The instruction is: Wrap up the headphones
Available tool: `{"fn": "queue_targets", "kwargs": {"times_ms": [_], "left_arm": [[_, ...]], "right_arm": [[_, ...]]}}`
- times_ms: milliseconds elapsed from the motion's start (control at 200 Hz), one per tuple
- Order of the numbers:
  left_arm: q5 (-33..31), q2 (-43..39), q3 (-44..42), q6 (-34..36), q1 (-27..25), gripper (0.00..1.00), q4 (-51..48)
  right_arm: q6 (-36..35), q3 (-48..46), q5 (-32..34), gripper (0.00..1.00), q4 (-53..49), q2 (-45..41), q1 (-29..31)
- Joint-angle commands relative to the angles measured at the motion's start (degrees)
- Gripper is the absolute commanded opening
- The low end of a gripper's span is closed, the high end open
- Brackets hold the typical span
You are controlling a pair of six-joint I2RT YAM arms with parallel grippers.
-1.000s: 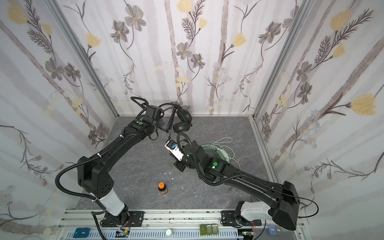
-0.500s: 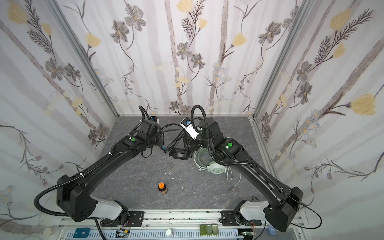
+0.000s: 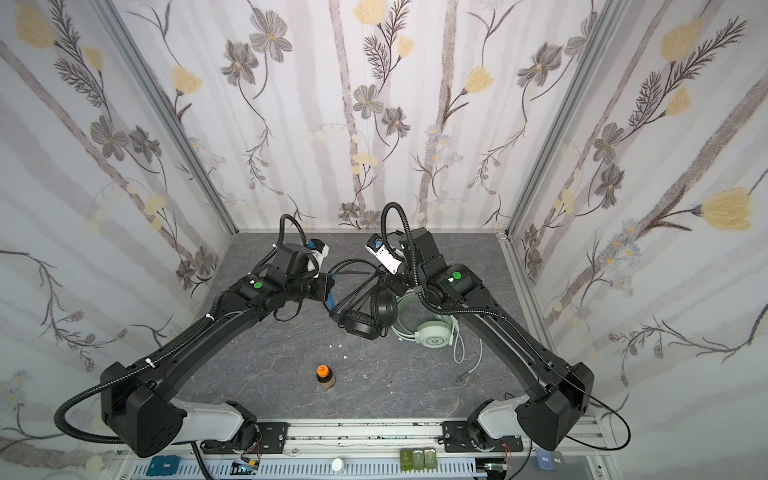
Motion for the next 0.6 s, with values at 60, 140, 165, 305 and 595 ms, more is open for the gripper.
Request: {"fn": "queue_targets", "kwargs": {"times_ms": [60, 140, 165, 305, 595], "left_arm": [[5.7, 0.2, 0.8, 2.1, 0.3, 0.00, 0.1], [6.4, 0.5, 1.4, 2.3, 0.4, 0.00, 0.1], [6.6, 0.6, 1.5, 2.2, 0.5, 0.00, 0.1], [7.9, 1.0, 2.5, 2.3, 0.8, 0.00, 0.3], [8.3, 2.5, 4.4, 2.8, 1.1, 0.00, -0.4]], "right_arm": [[1.2, -2.1, 4.1, 0.00, 2.4, -0.6, -1.9], [1.6, -3.7, 3.8, 0.00, 3.1, -0.9, -2.6], [1.7, -4.3, 3.6, 0.00, 3.4, -1.0, -2.9], [2.1, -7.0, 2.6, 0.00, 5.6, -1.7, -3.5], [2.5, -14.1, -4.8, 0.02, 14.8, -4.4, -3.5]]}}
